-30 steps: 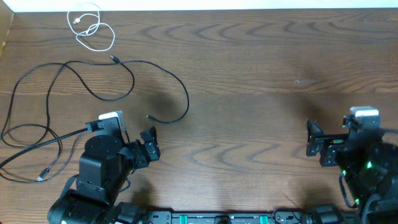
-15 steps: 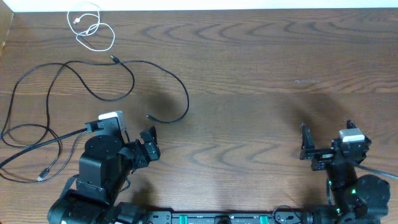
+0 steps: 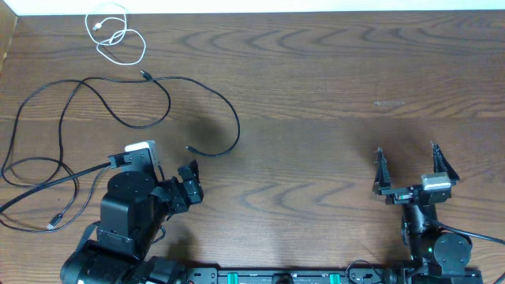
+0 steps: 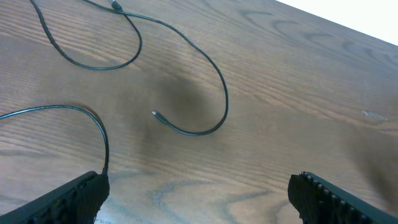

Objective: Untangle cables

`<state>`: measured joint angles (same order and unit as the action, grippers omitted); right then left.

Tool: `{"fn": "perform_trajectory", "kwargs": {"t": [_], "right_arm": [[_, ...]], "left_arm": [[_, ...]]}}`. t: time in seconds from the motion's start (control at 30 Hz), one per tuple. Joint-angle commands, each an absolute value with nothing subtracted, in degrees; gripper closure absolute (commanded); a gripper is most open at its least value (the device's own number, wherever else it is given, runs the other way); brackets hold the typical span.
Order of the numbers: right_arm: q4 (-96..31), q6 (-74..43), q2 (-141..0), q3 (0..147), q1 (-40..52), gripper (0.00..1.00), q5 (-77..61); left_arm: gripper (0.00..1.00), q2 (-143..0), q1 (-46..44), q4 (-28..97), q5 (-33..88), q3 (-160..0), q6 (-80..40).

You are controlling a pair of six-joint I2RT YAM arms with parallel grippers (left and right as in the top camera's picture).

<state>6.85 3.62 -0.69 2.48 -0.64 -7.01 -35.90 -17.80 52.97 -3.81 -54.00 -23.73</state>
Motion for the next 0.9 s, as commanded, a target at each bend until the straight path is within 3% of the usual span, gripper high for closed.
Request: {"fn": "perform_trajectory", "kwargs": {"t": [0.0,0.23,0.63,0.87], "right_arm": [[6.9,3.9,-0.3,0.3,-1.1,0.01,-7.7],[-3.9,3.9,-0.3,0.3,-1.1,0.01,-8.1],[-4.1,3.7,-0.4,0.3,-1.0,0.01,-6.4],[-4.7,-3.0,-0.4,0.4,-1.0,0.01,-1.0]], "left_arm": [[0.02,-35.9,-18.1,53.1,-4.6,-54.7,-23.0],[0.02,-35.9,-18.1,53.1,-4.6,-54.7,-22.9],[0.02,-35.9,-18.1,53.1,-4.6,-54.7,-22.9],[0.02,-35.9,-18.1,53.1,-4.6,-54.7,-22.9]]}}
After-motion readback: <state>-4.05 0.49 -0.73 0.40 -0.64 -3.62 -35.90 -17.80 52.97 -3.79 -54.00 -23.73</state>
